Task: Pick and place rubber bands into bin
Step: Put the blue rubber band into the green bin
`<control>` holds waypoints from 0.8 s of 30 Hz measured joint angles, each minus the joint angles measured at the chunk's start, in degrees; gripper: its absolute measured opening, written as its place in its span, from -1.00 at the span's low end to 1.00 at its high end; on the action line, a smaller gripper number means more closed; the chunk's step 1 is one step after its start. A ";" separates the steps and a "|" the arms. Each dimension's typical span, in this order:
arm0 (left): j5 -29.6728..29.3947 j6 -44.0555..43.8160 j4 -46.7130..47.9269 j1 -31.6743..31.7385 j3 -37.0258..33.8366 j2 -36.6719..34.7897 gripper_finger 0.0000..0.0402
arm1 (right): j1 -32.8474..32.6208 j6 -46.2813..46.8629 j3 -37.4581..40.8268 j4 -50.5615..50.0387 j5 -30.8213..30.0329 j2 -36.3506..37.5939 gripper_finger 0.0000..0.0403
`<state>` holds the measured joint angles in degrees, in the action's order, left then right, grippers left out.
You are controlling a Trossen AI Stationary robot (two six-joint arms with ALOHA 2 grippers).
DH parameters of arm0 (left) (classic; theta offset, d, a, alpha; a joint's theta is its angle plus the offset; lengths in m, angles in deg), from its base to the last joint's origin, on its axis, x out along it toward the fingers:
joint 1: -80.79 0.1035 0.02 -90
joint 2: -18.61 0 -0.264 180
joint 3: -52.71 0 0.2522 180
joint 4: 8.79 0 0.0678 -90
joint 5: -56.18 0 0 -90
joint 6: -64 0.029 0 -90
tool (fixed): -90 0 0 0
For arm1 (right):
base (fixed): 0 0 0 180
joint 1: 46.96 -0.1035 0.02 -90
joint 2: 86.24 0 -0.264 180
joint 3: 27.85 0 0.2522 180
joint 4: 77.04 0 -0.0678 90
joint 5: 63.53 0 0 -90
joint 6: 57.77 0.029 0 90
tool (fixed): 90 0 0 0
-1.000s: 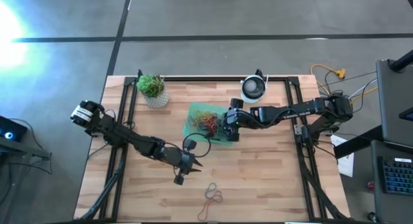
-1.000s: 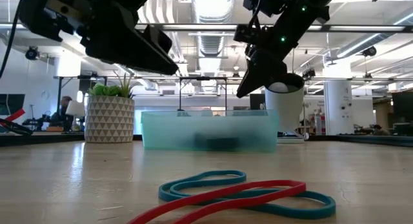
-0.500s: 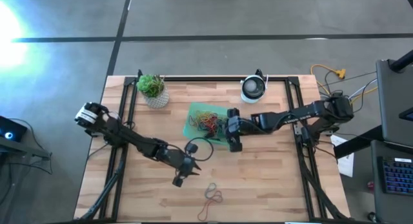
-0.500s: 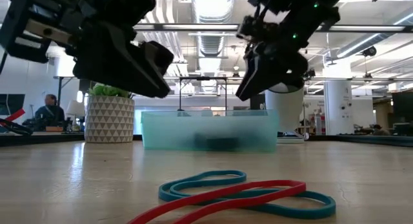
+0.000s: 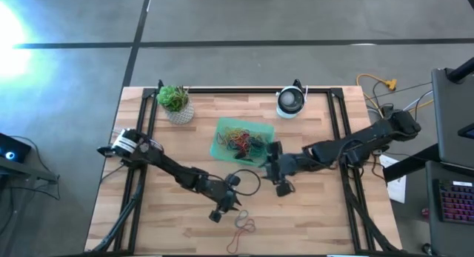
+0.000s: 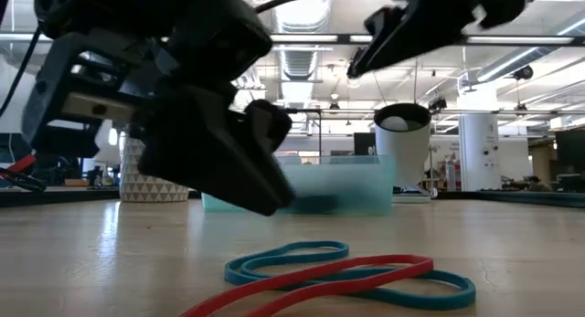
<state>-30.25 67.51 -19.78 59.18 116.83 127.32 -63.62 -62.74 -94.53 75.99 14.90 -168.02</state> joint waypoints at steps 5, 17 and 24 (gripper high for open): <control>0.00 0.33 1.09 0.02 2.69 1.50 -0.62 | -5.08 2.24 1.49 -0.15 -0.44 3.65 -0.22; 0.86 -0.11 1.34 0.15 4.21 4.41 -0.62 | -14.25 9.31 9.62 3.47 -8.34 11.49 -0.27; 2.45 -0.17 0.42 0.39 7.01 7.94 -0.62 | -16.37 8.01 10.68 5.89 -9.67 12.44 -0.27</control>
<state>-27.80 67.34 -19.36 59.57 123.84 135.26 -79.99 -54.73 -83.85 81.89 5.23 -155.58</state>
